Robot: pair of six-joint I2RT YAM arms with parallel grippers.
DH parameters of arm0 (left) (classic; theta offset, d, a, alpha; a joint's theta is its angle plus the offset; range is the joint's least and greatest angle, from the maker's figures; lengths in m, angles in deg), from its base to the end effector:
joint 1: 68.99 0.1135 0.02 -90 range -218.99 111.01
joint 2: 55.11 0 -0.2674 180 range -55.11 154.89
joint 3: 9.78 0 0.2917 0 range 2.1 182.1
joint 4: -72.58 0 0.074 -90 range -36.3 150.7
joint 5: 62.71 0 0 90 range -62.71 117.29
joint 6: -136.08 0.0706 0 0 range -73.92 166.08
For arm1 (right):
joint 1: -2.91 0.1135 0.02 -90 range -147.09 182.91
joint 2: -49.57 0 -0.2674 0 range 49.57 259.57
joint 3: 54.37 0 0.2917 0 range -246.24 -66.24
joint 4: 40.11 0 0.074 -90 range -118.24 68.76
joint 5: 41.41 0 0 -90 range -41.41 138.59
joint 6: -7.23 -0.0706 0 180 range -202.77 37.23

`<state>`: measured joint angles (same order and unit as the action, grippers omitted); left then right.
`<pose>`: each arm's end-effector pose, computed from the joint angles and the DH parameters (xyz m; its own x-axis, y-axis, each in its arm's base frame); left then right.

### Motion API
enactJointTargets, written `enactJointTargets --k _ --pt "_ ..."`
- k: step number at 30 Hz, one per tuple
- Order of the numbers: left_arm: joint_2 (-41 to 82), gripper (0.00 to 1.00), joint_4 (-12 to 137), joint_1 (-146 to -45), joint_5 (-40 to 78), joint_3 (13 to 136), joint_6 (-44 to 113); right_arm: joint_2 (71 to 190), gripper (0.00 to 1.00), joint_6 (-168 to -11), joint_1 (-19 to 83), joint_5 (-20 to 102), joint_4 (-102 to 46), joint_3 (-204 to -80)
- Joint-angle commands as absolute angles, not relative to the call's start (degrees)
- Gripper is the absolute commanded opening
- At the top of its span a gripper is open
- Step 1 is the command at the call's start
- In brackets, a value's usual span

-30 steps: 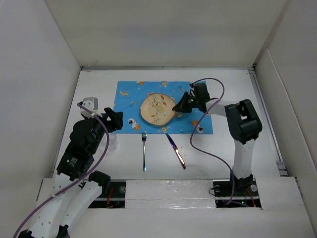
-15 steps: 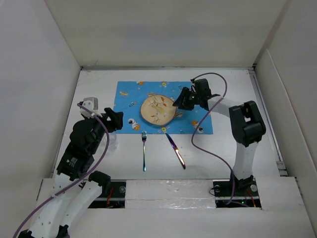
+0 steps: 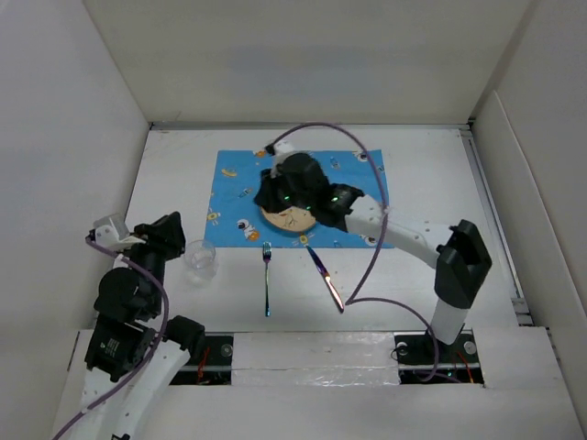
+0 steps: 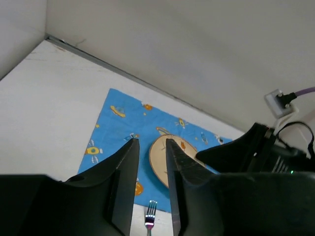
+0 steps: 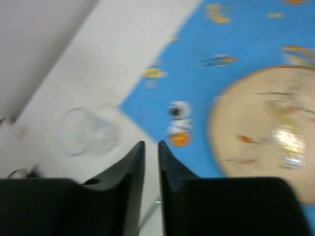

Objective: Set the dinner table for one person

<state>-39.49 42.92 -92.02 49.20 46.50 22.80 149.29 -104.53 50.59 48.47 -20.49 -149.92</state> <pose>0.1214 -0.0230 0.4022 0.1511 -0.4627 -0.8736 0.0932 0.8864 -0.4534 0.3287 0.3612 0.2975 -0.5268 -0.0279 -0.8495 -0.5872 0.7346 0.3400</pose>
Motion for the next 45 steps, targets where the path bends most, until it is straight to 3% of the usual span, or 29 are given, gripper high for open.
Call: enactJointTargets --k 1,3,5,8,17,20,21,22,26,31,32,35,40,45 --pt "-43.23 0.27 43.40 -91.76 58.29 46.39 19.55 154.40 0.27 -99.65 59.76 51.32 -16.83 -160.43" --pt "-48.59 0.37 44.53 -91.76 59.10 45.43 19.10 161.61 0.38 -98.86 62.31 51.84 -11.38 -167.11" --pt "-54.11 0.47 46.37 -91.76 60.42 44.11 19.19 168.44 0.42 -98.07 65.12 53.33 -6.83 -176.08" --pt "-58.09 0.53 46.11 -91.76 62.09 43.93 18.40 175.15 0.46 -97.45 67.23 55.09 -0.94 -187.33" --pt "-58.19 0.54 46.64 -91.76 60.60 43.84 19.02 188.08 0.47 -98.33 67.77 57.74 3.49 -198.25" --pt "-58.63 0.54 47.34 -91.76 59.72 43.49 19.36 189.49 0.40 -99.55 68.29 55.98 3.14 -198.61" --pt "-58.54 0.54 47.26 -91.76 59.72 43.49 19.45 189.58 0.13 -100.17 68.30 56.59 2.61 -198.26" --pt "-58.45 0.54 47.00 -91.76 59.55 43.67 19.37 189.41 0.02 -101.31 68.30 56.68 2.00 -198.08" --pt "-58.19 0.54 47.35 -91.76 58.93 43.40 19.54 181.71 0.00 -104.65 66.28 58.35 -7.11 -192.73" --pt "-55.65 0.56 48.39 -91.76 55.78 42.88 21.11 172.90 0.00 -104.66 56.72 56.85 -9.26 -188.85" --pt "-52.59 0.58 49.01 -91.76 53.42 42.88 22.08 169.40 0.00 -104.48 49.39 55.90 -10.39 -183.54" --pt "-46.00 0.59 49.02 -91.76 47.35 43.49 23.93 165.51 0.00 -103.78 41.37 55.54 -10.58 -178.68" --pt "-22.31 0.60 44.20 -91.76 34.26 48.31 27.19 165.32 0.00 -101.41 27.97 59.40 -7.23 -175.58" --pt "-16.00 0.59 43.82 -91.76 29.67 48.59 28.50 168.13 0.00 -100.44 17.86 58.45 -5.56 -176.37"
